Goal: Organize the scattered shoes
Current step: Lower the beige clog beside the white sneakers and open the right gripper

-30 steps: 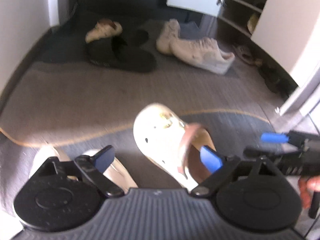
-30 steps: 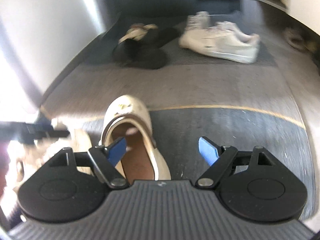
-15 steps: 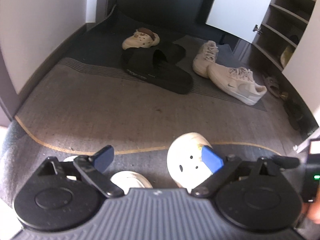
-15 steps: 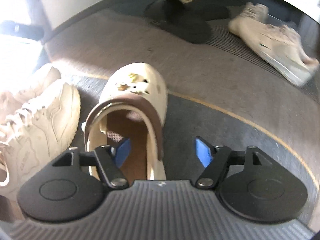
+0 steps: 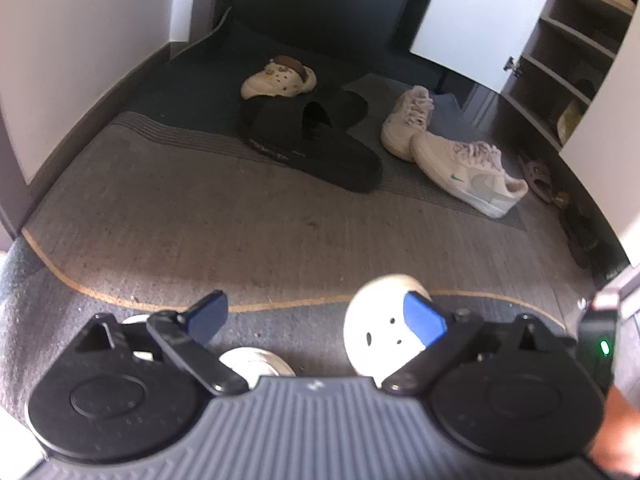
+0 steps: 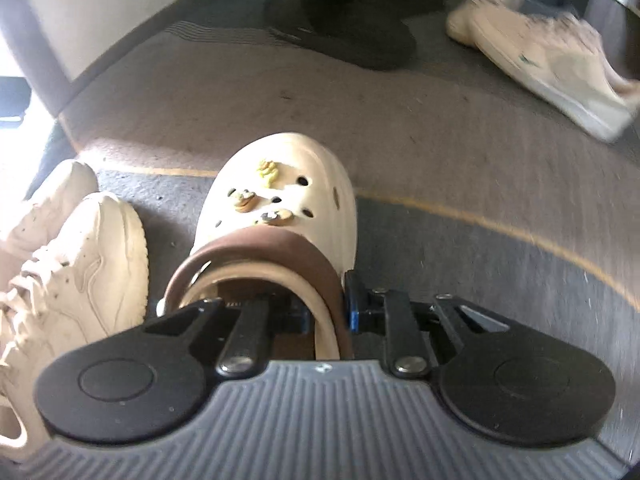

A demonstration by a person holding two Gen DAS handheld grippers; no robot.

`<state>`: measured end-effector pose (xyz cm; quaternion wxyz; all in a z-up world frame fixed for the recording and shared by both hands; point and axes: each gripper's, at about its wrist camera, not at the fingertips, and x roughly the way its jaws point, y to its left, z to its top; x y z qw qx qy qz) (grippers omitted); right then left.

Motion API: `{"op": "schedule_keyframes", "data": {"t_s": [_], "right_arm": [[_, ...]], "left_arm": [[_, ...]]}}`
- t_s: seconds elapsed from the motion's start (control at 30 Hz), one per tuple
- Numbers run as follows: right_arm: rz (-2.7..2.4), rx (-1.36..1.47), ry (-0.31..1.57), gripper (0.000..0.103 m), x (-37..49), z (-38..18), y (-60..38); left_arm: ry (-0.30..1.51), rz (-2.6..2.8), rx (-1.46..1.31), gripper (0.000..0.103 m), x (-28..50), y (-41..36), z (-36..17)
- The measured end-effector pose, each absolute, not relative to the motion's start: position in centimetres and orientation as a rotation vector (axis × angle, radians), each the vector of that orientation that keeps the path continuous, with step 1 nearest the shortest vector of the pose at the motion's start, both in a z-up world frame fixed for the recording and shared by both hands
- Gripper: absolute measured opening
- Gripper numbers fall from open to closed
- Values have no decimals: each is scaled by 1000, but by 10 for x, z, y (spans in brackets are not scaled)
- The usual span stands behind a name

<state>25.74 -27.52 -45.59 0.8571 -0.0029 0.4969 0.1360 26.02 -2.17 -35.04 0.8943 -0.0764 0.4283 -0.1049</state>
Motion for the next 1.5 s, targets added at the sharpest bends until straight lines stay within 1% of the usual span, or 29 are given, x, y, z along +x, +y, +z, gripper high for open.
{"op": "schedule_keyframes", "data": {"t_s": [0.07,0.2,0.43,0.73,0.93,1.27,1.33,1.37,1.4,1.43,1.47,1.5], "right_arm": [[267,37,1052,21,239,-453,-276],[257,35,1064,21,217,-449,-269],[145,169,1137,21,174,-448,-255],[131,193,1128,21,151,-450,-240],[134,170,1116,24,150,-453,-235],[128,208,1127,27,147,-456,-239],[134,215,1127,33,147,-457,-240],[147,241,1126,40,147,-456,-242],[156,265,1124,55,146,-455,-244],[165,288,1122,64,146,-455,-246],[166,305,1116,77,143,-453,-248],[164,301,1111,78,141,-451,-249]], "left_arm": [[888,-214,-161,96,260,-20,-350],[885,-211,-165,96,260,-19,-349],[886,-221,-163,96,258,-22,-347],[884,-246,-145,95,253,-30,-344],[873,-271,-150,95,238,-34,-332],[897,-249,-105,96,208,-15,-331],[914,-237,-103,96,208,-13,-333],[922,-230,-107,96,209,-12,-334],[929,-223,-111,96,210,-12,-336],[937,-217,-114,96,212,-12,-337],[943,-215,-120,96,213,-12,-338],[945,-217,-125,96,214,-13,-337]]}}
